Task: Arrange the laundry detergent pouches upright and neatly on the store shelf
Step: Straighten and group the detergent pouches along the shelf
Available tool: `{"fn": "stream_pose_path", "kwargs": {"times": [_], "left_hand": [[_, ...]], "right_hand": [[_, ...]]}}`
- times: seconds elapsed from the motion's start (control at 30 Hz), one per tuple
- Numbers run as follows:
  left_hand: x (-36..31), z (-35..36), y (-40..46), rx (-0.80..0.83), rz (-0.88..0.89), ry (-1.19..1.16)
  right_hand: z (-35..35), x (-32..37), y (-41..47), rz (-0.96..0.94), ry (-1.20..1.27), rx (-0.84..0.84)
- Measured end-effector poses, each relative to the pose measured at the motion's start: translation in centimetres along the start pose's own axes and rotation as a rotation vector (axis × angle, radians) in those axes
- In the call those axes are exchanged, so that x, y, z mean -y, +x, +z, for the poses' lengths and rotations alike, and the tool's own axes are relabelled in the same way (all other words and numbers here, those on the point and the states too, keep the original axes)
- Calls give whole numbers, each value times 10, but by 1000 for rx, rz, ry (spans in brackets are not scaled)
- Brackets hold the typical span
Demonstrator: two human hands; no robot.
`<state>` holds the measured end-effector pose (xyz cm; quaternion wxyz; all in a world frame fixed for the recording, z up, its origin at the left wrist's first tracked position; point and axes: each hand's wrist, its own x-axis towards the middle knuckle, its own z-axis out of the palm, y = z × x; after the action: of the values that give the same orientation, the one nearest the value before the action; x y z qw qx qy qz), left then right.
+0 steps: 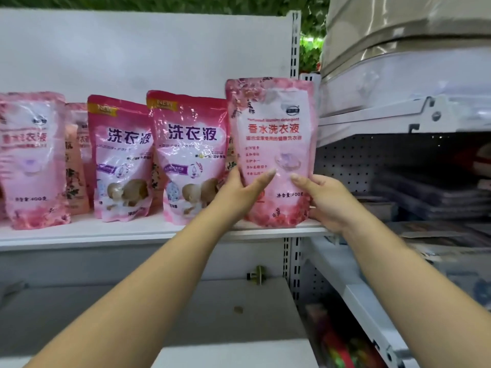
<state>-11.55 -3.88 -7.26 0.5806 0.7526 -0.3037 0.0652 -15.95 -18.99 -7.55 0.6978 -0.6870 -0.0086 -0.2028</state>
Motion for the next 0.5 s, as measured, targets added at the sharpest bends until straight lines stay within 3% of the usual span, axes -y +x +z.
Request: {"fn": "stream_pose_path", "kwargs": {"times": [0.1,0.27,0.4,0.5], "left_hand": [[5,3,3,-174,28,-218],[17,4,-12,-526,148,-131],[22,4,-4,-596,113,-77],[24,7,-4,-636,114,-54]], "right_hand": [[6,-1,-4,21,-26,63],[-16,1,12,27,102,-67],[-27,-11,42,93,-99,-213],[-25,-15,59,91,-113,-198]]}}
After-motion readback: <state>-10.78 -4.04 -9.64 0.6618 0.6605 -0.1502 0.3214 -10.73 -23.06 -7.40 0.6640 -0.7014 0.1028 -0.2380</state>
